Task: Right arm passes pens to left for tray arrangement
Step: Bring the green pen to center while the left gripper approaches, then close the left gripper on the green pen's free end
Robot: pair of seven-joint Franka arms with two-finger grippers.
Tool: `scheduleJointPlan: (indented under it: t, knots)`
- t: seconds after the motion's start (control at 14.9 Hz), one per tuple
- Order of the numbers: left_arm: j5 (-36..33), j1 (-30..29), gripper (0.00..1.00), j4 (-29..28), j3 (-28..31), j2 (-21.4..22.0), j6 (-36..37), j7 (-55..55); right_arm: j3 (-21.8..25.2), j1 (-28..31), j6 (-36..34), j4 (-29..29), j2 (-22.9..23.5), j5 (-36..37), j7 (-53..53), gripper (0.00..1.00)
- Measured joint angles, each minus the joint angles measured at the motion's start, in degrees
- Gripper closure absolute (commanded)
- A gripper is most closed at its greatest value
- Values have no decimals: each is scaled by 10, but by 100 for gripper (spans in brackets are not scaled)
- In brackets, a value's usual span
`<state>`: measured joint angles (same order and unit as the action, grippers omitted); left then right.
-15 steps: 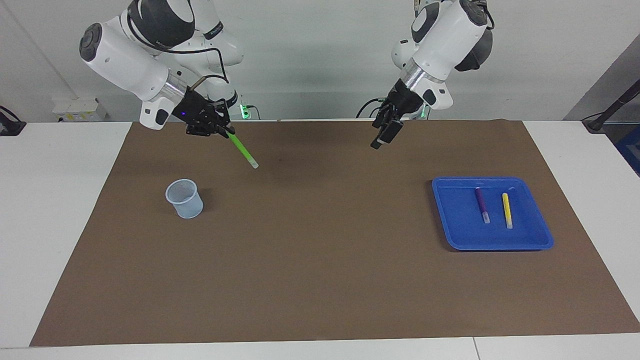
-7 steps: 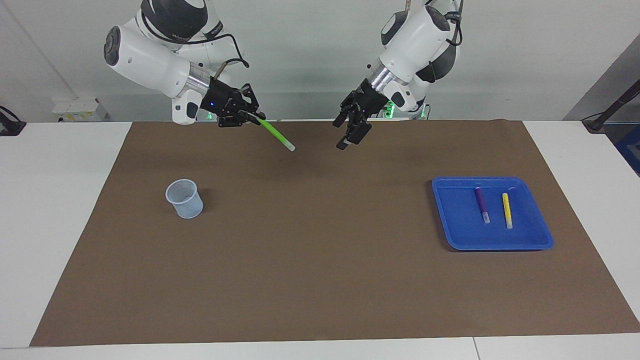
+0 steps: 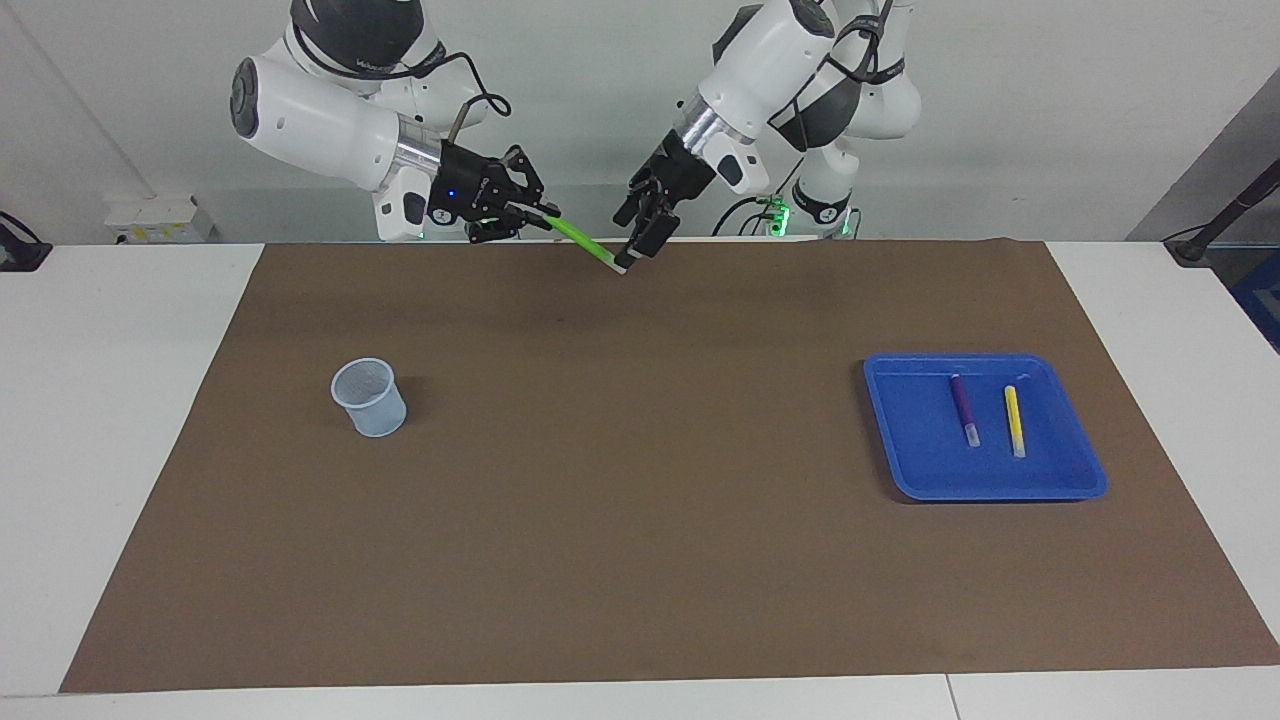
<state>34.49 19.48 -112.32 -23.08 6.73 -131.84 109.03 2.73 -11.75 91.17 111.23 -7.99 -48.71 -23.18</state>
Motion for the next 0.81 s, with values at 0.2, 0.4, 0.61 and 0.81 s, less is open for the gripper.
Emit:
scheduleJointPlan:
  t: [0.2, 0.4, 0.61, 0.81]
  knots:
    - [-51, 42, 20, 8, -1, -1, -1, 66, 0, -7, 0, -1, 0, -2, -8, 100]
    - [-71, 51, 24, 11, -1, -3, 0, 84, 0, -7, 0, -1, 0, -7, -14, 100]
    - [-77, 51, 46, 11, 1, -5, 0, 84, 0, -7, -1, -1, 0, -16, -14, 100]
    - [-102, 51, 53, 16, 1, -7, 11, 84, 0, -7, -6, -1, 0, -16, -14, 100]
